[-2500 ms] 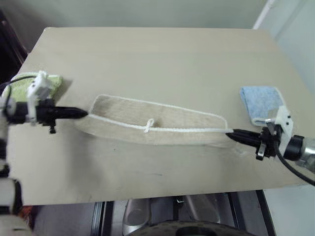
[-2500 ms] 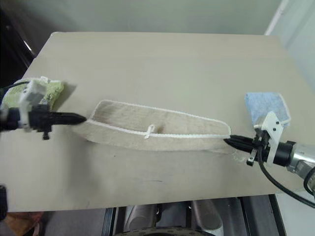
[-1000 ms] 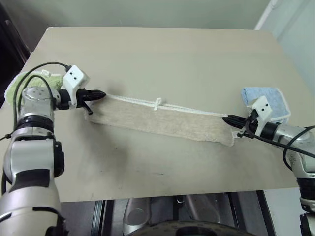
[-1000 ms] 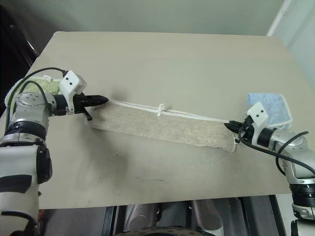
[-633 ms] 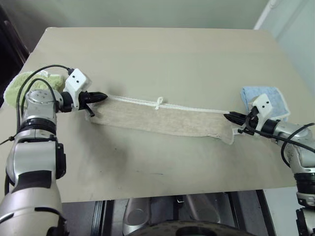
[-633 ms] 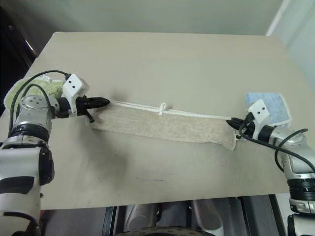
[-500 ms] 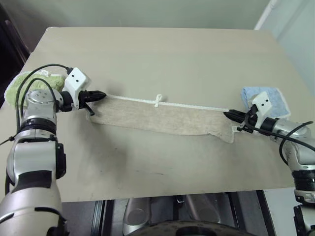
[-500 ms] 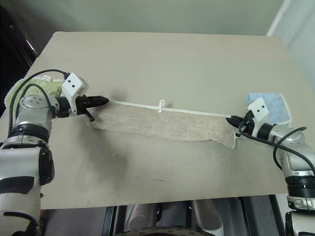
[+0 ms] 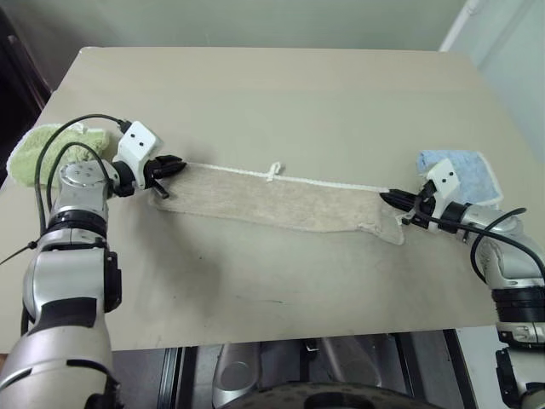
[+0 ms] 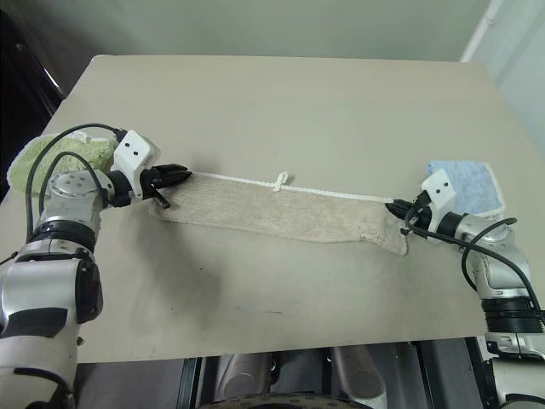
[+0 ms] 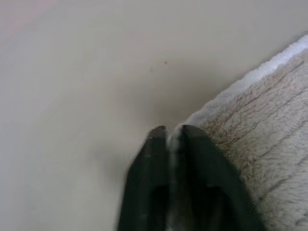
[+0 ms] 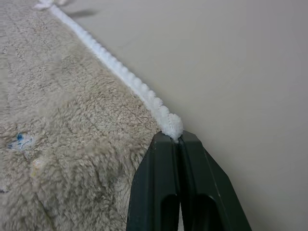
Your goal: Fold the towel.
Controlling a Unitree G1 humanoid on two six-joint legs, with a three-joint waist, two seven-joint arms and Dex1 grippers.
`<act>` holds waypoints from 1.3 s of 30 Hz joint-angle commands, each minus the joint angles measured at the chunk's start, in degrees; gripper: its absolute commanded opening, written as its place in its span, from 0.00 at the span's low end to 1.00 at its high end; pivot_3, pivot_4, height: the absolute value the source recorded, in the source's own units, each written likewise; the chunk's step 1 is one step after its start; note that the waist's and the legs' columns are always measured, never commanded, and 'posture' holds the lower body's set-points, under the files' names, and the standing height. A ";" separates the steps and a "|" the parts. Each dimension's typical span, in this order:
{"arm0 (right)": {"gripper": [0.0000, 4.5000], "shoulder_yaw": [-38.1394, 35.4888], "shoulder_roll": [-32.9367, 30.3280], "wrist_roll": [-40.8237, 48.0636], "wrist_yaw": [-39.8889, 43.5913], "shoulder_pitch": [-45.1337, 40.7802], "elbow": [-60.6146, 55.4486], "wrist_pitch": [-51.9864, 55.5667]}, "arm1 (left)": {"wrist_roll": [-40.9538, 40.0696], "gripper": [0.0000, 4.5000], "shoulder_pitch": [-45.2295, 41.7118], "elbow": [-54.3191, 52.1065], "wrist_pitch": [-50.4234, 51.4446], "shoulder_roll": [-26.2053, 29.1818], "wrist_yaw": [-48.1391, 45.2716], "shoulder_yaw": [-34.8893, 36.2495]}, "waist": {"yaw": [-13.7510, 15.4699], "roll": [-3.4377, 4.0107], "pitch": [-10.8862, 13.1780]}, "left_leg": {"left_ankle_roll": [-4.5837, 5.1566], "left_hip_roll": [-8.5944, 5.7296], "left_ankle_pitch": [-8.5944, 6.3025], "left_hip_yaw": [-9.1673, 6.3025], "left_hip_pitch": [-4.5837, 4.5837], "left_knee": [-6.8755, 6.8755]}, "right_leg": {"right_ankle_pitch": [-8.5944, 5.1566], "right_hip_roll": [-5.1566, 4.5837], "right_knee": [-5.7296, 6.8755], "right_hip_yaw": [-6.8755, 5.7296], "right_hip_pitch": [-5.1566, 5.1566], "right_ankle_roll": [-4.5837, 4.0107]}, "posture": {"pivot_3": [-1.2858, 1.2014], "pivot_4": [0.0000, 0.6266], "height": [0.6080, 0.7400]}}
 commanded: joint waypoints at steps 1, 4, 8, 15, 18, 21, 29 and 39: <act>0.15 -3.84 0.18 4.50 2.29 -0.51 -2.48 1.18 | -0.93 0.46 -0.07 -0.18 0.33 0.70 -0.56 1.72 | 0.01 0.00 0.00 | 0.00 0.00 0.00 0.01 0.00 0.00 | 0.00 0.00 0.00 0.00 0.00 0.00 | 0.52 0.24 0.72; 0.36 -4.62 1.11 4.85 1.71 -1.04 -2.03 0.27 | -1.41 0.69 -0.04 -0.42 0.12 0.51 -0.55 2.62 | 0.01 0.00 0.00 | -0.01 0.00 0.01 -0.01 0.01 0.01 | 0.00 0.00 0.00 0.00 0.03 -0.01 | 0.52 0.24 0.72; 0.67 -6.34 0.91 6.14 1.14 -0.68 -3.71 1.39 | -1.99 0.99 0.16 -0.95 -3.02 0.85 2.77 4.32 | 0.00 0.00 0.00 | -0.01 0.01 0.01 -0.01 0.01 0.00 | 0.01 0.00 0.00 0.00 0.02 -0.02 | 0.52 0.24 0.72; 0.98 -11.30 0.43 7.97 -2.02 1.74 -7.19 4.49 | -0.93 1.00 -0.52 -0.95 -6.48 2.55 11.73 5.35 | -0.01 0.00 0.00 | -0.01 0.00 0.01 -0.01 0.02 -0.01 | 0.00 0.00 0.00 0.00 0.02 -0.02 | 0.52 0.24 0.72; 0.98 -15.79 1.28 12.74 -8.68 1.16 -9.45 14.25 | -2.11 1.00 -0.82 -1.46 -8.89 1.90 12.79 6.40 | 0.02 0.01 0.00 | -0.01 0.00 0.01 0.00 0.02 0.00 | -0.01 -0.01 -0.01 0.01 0.03 -0.01 | 0.52 0.24 0.72; 0.98 -22.12 3.41 24.00 -14.81 1.19 -12.85 27.98 | -5.44 1.00 -1.77 -2.64 -9.62 0.00 8.49 8.54 | 0.08 0.00 0.00 | 0.00 -0.01 0.02 0.03 0.03 0.00 | -0.01 -0.01 0.00 0.01 0.04 -0.02 | 0.52 0.24 0.72; 0.98 -29.52 8.99 68.29 -38.00 11.42 -19.51 43.71 | -13.77 1.00 -0.07 -12.36 -8.59 -8.66 -6.34 10.07 | 0.57 -0.01 0.02 | -0.01 -0.19 0.01 0.01 -0.07 -0.02 | -0.24 -0.04 -0.03 0.00 0.06 0.12 | 0.52 0.24 0.72; 0.98 -15.15 11.48 90.21 -59.02 25.25 -27.86 28.28 | -16.79 1.00 9.46 -28.65 -3.12 -15.97 -11.20 5.51 | 0.09 0.02 0.04 | 0.07 -0.29 -0.02 -0.15 0.01 -0.05 | 0.02 -0.12 -0.65 -0.05 0.42 0.54 | 0.52 0.24 0.72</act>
